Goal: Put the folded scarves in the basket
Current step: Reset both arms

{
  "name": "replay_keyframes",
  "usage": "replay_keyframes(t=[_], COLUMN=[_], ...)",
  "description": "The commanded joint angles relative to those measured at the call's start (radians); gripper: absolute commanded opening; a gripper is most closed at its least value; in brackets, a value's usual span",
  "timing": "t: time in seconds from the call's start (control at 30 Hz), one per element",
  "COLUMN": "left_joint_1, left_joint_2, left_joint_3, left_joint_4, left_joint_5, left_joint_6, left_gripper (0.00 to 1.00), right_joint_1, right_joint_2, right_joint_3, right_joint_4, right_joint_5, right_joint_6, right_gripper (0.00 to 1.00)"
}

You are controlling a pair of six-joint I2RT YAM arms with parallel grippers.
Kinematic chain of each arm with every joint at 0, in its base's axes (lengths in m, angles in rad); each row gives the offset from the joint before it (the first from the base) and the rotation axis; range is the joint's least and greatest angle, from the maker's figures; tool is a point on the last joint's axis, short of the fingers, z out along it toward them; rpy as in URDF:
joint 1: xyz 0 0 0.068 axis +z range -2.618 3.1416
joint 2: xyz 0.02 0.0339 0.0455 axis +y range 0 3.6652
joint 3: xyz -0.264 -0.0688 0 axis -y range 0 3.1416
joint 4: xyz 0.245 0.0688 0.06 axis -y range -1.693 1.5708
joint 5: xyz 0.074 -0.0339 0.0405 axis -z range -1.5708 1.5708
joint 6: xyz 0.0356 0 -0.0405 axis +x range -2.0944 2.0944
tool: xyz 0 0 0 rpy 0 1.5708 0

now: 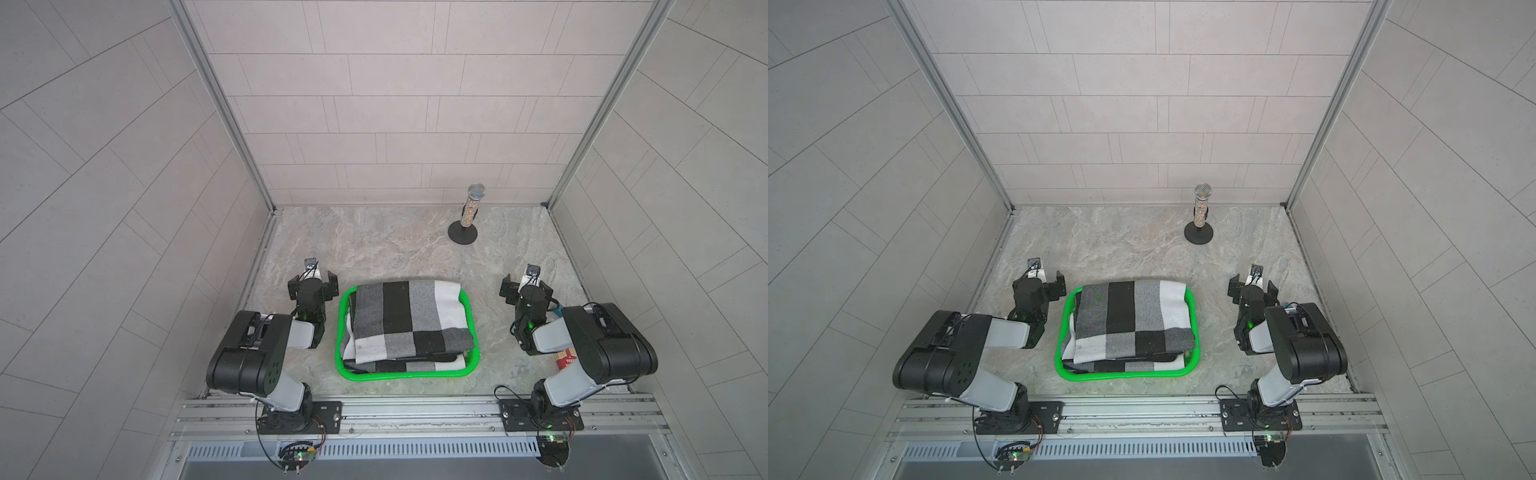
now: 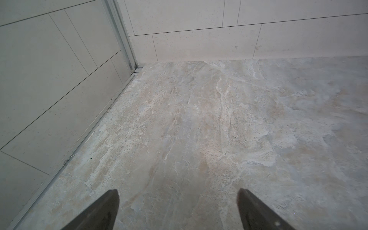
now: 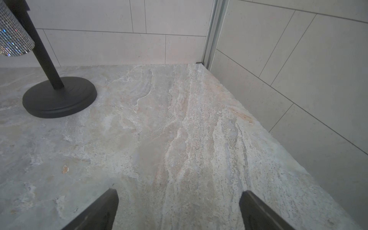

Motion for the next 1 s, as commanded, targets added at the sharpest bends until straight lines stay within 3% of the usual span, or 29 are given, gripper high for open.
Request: replay_keyframes(t=[0.0,0.07,0.13,0.97], left_joint_1=[0.008,0.053,0.075,0.075], left_joint_2=[0.005,0.016,0.022,0.02], left_joint_3=[0.021,0.06,0.076,0.065], left_joint_4=[0.005,-0.058,-0.085,-0.061], left_joint_5=[-0.009,0.032,0.002,0.006], left_joint_6=[-0.009,-0.051,-0.095,-0.096], left_gripper=[1.0,1.0,1.0,1.0], right_joint_1=[-0.003,-0.004,-0.001,-0.003], right_joint_2=[0.006,-0.017,-0.009,-0.011], right_joint_3=[0.03,0.07,0.113,0.108], right_joint_4=[0.023,-0.093,-0.157,-0.15], right_joint_5=[-0.01,-0.004,0.01,0.003], right_joint_6=[-0.015,0.0,-0.01,-0.009], right_gripper=[1.0,1.0,1.0,1.0])
